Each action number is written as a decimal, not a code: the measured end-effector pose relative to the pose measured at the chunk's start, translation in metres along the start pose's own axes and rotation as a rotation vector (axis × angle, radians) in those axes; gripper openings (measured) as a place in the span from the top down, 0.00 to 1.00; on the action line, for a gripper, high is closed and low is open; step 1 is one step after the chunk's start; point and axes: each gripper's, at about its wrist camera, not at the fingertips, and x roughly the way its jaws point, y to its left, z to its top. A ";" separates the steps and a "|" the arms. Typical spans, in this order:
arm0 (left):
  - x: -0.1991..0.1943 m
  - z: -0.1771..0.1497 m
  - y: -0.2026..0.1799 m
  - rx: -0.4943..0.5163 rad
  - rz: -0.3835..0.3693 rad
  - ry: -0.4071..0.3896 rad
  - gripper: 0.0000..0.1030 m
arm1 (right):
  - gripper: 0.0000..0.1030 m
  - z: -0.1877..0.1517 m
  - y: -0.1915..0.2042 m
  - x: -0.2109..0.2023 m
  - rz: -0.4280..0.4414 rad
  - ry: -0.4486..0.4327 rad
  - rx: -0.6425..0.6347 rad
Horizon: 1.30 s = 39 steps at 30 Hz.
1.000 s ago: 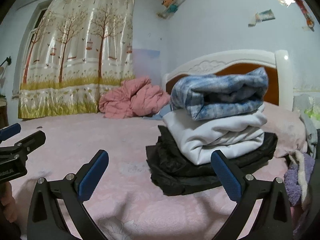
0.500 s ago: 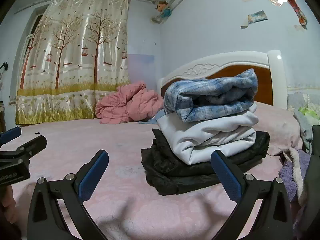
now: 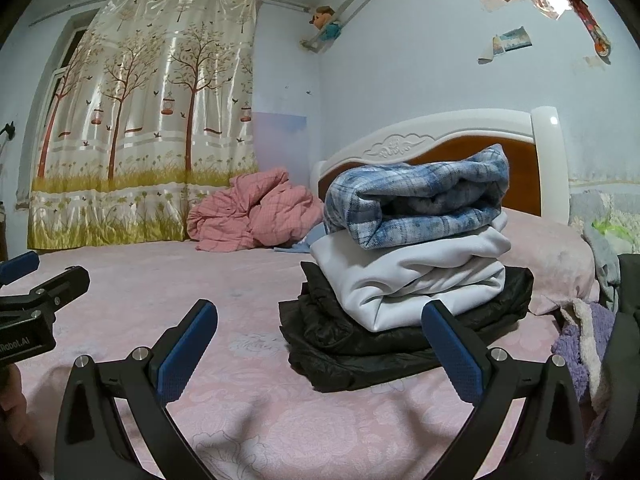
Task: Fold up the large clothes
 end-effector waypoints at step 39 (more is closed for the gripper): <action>0.001 -0.001 -0.006 0.018 -0.003 -0.011 0.00 | 0.00 -0.003 -0.002 0.006 0.004 0.001 -0.041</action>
